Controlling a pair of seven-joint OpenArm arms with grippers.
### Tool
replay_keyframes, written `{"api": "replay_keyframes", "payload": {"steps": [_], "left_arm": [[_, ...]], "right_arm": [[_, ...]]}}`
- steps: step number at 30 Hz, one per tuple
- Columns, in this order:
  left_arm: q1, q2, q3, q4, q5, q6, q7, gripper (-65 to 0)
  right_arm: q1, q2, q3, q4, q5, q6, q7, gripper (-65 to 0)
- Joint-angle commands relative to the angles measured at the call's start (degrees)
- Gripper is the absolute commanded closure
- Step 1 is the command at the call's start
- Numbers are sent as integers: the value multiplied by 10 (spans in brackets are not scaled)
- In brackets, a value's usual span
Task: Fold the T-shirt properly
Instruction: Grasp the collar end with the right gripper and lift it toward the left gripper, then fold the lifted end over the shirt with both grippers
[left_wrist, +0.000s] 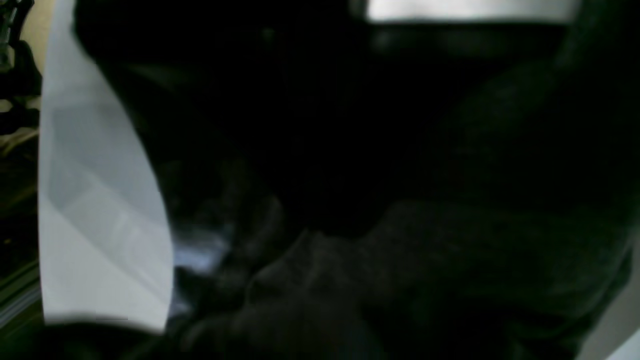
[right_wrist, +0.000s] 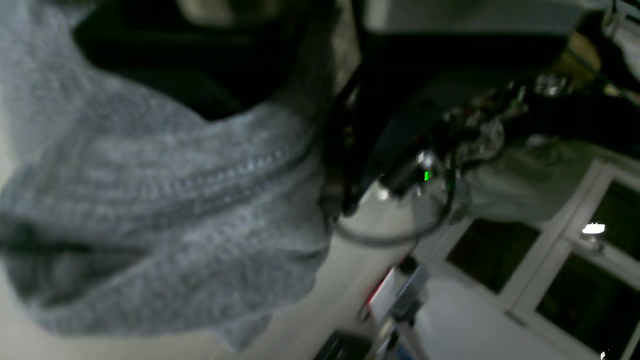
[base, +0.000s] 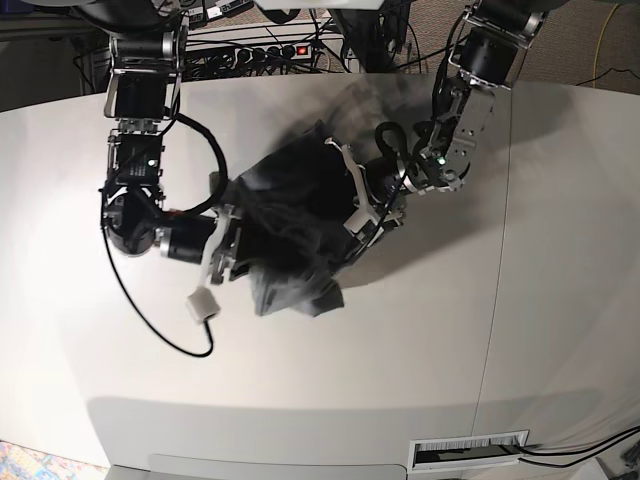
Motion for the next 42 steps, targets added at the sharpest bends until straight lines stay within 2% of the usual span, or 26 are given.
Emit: {"api": "replay_keyframes", "payload": {"steps": [1,6,9,17,23,29,31,35,39,42], "left_arm": [[10,-17,-1,-15,87,61,132,0],[9,-17,-1,28,52,61,154,0],[9,-17,-1,73,43,63,198,0],[10,-17,-1,223,44,135,310,0],[15,-16,-1,257,35,136,314,0],[16,-16,-1,284,32,136,325,0],[18,-16,-1,297,32,136,339,0],[26,-19,-1,315,50,136,348,0],[45,-30,-1,334,105,137,361,0],[68,-57,-2,365,141,162,363,0]], "right_arm": [[16,4,-4,9,22,1,12,0],[16,-10,-16,9,22,1,12,0],[16,-18,-16,9,22,1,12,0],[16,-18,-16,9,22,1,12,0],[16,-22,-16,8,-54,1,12,0],[16,-59,-16,8,-159,1,14,0],[17,-69,-16,8,-182,1,43,0],[31,-93,-16,8,-195,1,61,0],[59,-123,-16,8,-195,1,56,0],[69,-138,-17,8,-195,1,44,0]]}}
